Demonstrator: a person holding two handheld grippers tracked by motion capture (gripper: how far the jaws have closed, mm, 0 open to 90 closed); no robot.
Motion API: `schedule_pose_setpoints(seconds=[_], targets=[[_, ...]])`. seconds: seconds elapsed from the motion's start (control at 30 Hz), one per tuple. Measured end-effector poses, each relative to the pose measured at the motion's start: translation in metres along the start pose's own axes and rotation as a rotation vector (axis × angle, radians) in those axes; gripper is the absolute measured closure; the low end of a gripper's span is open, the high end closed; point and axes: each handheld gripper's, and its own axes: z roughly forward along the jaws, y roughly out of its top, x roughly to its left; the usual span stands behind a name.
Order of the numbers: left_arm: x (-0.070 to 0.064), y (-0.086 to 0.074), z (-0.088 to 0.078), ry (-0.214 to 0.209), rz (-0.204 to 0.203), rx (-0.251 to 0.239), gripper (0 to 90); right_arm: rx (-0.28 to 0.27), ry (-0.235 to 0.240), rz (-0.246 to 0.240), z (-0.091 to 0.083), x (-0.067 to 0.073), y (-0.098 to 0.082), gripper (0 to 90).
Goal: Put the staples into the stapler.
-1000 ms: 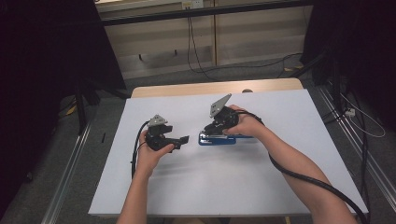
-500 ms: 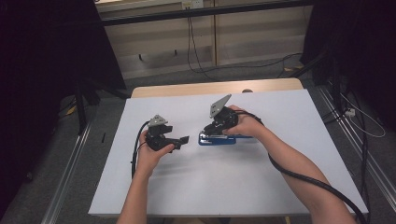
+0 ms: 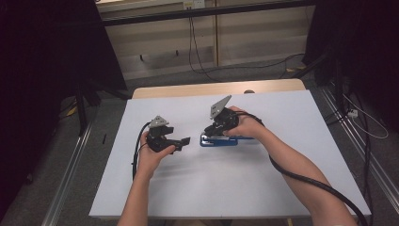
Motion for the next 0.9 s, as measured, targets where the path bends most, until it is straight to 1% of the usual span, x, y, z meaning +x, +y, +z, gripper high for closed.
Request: schedule_pose_setpoints(seconds=[0.33,0.4,0.47,0.5,0.6,0.67,0.73,0.83,0.87,0.9], targets=[[0.000,0.000,0.001,0.002,-0.001,0.002,8.8,-0.014,0.005,0.009,0.001,-0.001,0.000,78.6],[0.000,0.000,0.001,0.003,-0.001,0.005,8.8,-0.017,0.006,0.023,0.002,-0.001,-0.001,76.7],[0.000,0.000,0.001,0.004,-0.003,0.005,8.7,-0.027,0.008,0.024,0.002,-0.001,-0.001,75.2],[0.000,0.000,0.001,0.005,-0.001,0.004,8.8,-0.030,0.008,0.033,0.001,-0.001,-0.001,72.4],[0.000,0.000,0.001,0.004,-0.002,0.003,8.8,-0.041,0.008,0.045,-0.001,-0.001,-0.002,72.1],[0.000,-0.001,0.001,0.004,-0.001,0.006,8.8,-0.051,-0.003,0.056,-0.003,0.000,-0.003,69.5],[0.000,-0.001,0.002,0.001,0.004,0.011,8.8,-0.060,-0.018,0.073,-0.007,0.000,-0.004,63.3],[-0.001,-0.001,0.003,-0.001,0.003,0.008,8.8,-0.076,-0.038,0.100,-0.013,0.003,-0.006,57.3],[-0.001,-0.001,0.003,-0.001,0.003,0.009,8.8,-0.077,-0.056,0.112,-0.016,0.004,-0.007,53.0],[-0.001,-0.001,0.004,-0.002,0.002,0.009,8.8,-0.082,-0.062,0.122,-0.018,0.005,-0.009,51.1]])
